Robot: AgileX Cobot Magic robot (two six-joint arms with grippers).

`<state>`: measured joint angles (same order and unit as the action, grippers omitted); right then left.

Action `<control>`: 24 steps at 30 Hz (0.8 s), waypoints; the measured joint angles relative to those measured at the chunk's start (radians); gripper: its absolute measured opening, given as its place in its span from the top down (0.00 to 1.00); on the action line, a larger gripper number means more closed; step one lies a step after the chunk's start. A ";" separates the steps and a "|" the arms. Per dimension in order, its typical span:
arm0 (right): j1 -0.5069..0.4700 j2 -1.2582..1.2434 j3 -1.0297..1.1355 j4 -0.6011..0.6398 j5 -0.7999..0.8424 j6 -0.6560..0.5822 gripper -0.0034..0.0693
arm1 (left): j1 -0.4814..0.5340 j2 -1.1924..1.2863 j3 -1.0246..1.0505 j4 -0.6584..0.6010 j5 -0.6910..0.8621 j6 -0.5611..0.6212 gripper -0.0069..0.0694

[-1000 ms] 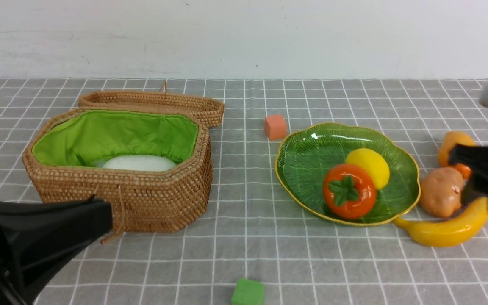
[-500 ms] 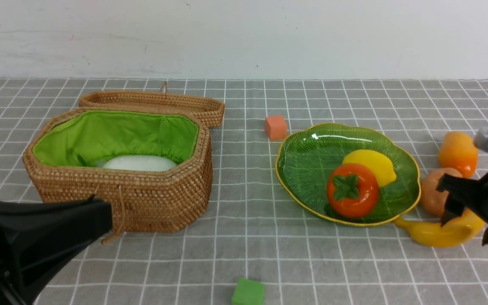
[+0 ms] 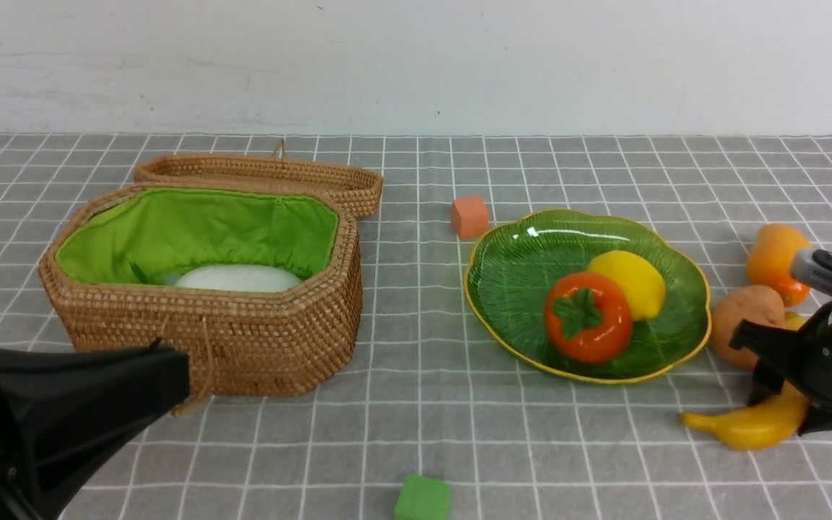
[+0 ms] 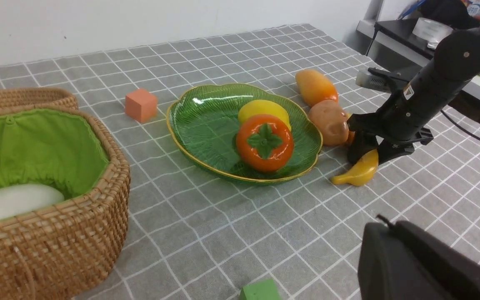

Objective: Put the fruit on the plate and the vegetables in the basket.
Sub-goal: Use the right arm to grab a banana and put it into the right plate

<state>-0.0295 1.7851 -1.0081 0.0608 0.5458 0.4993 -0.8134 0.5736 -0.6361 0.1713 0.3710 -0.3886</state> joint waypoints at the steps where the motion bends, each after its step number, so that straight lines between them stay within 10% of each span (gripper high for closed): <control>1: 0.000 0.002 0.000 0.000 0.000 0.000 0.46 | 0.000 0.000 0.000 0.000 0.001 0.000 0.91; 18: -0.103 -0.150 -0.030 -0.197 0.251 0.031 0.51 | 0.000 0.000 0.000 0.004 0.007 0.000 0.90; 24: -0.091 -0.282 -0.114 -0.052 0.299 -0.076 0.51 | 0.000 0.000 0.000 0.012 0.007 0.000 0.90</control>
<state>-0.1207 1.5031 -1.1218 0.0084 0.8452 0.4236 -0.8134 0.5736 -0.6361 0.1830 0.3781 -0.3886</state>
